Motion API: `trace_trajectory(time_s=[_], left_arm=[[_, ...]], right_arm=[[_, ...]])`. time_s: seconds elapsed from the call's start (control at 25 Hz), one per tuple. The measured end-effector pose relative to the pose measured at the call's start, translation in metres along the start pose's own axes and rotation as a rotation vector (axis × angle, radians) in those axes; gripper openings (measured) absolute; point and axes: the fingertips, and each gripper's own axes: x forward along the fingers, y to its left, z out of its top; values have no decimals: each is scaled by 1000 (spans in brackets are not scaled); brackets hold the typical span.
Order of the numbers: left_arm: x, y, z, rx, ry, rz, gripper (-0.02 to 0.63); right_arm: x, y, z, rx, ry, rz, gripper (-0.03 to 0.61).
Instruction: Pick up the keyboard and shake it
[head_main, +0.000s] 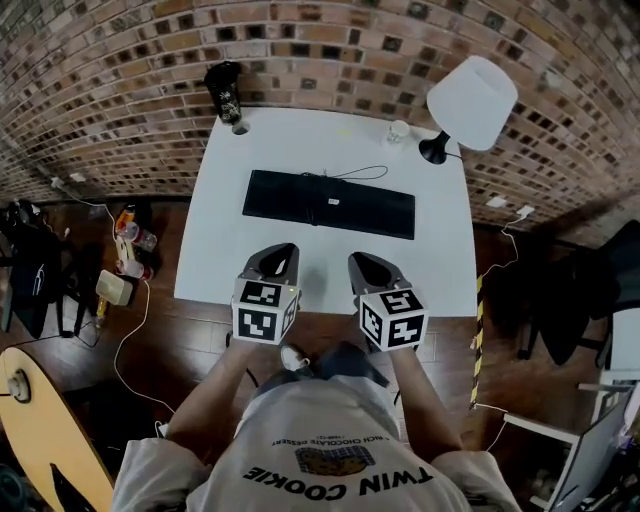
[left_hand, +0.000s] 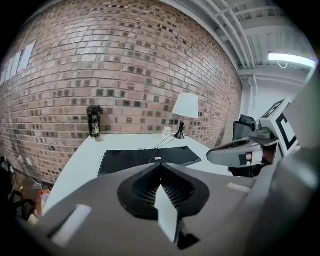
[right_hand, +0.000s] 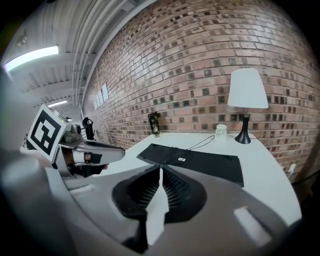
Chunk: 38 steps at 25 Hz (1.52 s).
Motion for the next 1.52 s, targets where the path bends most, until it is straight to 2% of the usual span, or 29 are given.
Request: trace_trajectory(time_s=[0.24, 0.44, 0.76, 0.96, 1.12, 1.32, 1.52], left_arm=[[42, 29, 6, 65, 57, -37, 6], [75, 71, 12, 103, 107, 14, 9], [122, 137, 12, 43, 202, 51, 83], [144, 167, 5, -9, 274, 23, 158], [156, 183, 2, -53, 311, 0, 216], [173, 190, -1, -131, 352, -104, 293], [186, 194, -8, -148, 390, -181, 313]], right_arm=[[15, -57, 5, 10, 29, -70, 14], [35, -112, 8, 50, 66, -104, 52], [62, -201, 7, 165, 126, -124, 112], [76, -237, -10, 222, 195, -98, 181], [85, -259, -13, 273, 203, -79, 198], [100, -273, -23, 322, 242, -6, 252], [117, -277, -26, 359, 272, 88, 256]])
